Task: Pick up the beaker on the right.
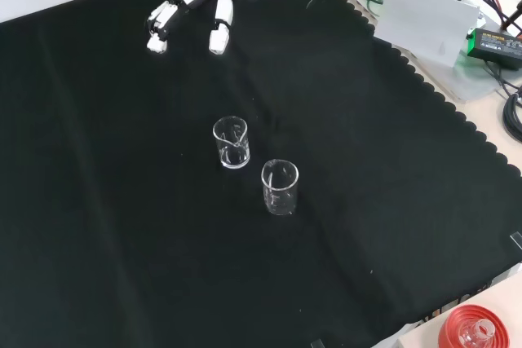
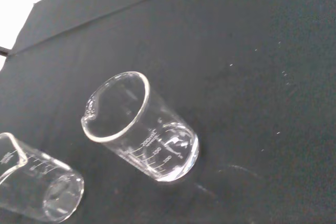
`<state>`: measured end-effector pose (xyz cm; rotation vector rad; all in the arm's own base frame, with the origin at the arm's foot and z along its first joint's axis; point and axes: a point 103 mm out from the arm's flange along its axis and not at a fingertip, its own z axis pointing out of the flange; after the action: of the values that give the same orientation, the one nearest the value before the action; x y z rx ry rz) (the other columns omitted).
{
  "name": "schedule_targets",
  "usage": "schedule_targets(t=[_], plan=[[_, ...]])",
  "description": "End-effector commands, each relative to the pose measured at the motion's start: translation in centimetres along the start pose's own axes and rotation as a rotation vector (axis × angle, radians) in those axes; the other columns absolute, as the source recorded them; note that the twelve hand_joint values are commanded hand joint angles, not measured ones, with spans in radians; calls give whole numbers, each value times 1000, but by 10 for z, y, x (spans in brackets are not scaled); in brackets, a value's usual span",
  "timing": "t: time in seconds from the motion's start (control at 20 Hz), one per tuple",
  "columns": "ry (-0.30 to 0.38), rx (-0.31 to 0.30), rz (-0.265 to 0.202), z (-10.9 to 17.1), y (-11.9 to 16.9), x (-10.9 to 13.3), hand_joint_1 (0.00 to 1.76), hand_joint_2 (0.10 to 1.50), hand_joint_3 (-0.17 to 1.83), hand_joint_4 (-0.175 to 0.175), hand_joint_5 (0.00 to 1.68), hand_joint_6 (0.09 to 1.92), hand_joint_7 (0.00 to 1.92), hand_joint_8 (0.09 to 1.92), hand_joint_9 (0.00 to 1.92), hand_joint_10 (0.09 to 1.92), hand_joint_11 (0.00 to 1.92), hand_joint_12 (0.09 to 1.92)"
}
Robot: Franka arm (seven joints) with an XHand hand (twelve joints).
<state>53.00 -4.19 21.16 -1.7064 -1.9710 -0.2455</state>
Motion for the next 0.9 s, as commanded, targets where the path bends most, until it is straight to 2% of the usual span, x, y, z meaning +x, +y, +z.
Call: schedule_targets(t=[0.05,0.45,0.65,0.9], plan=[[81,27,-61,19,6,-2,826,867,-175,-97,222,87,133,699,219,739,0,1193],[159,77,-147,45,8,-7,836,866,-175,-96,181,87,107,679,175,730,0,1109],[195,132,-169,60,12,-8,861,875,-175,-97,137,87,51,653,110,726,0,1014],[235,149,-183,78,16,-11,863,854,-175,-90,67,87,1,550,11,707,0,881]])
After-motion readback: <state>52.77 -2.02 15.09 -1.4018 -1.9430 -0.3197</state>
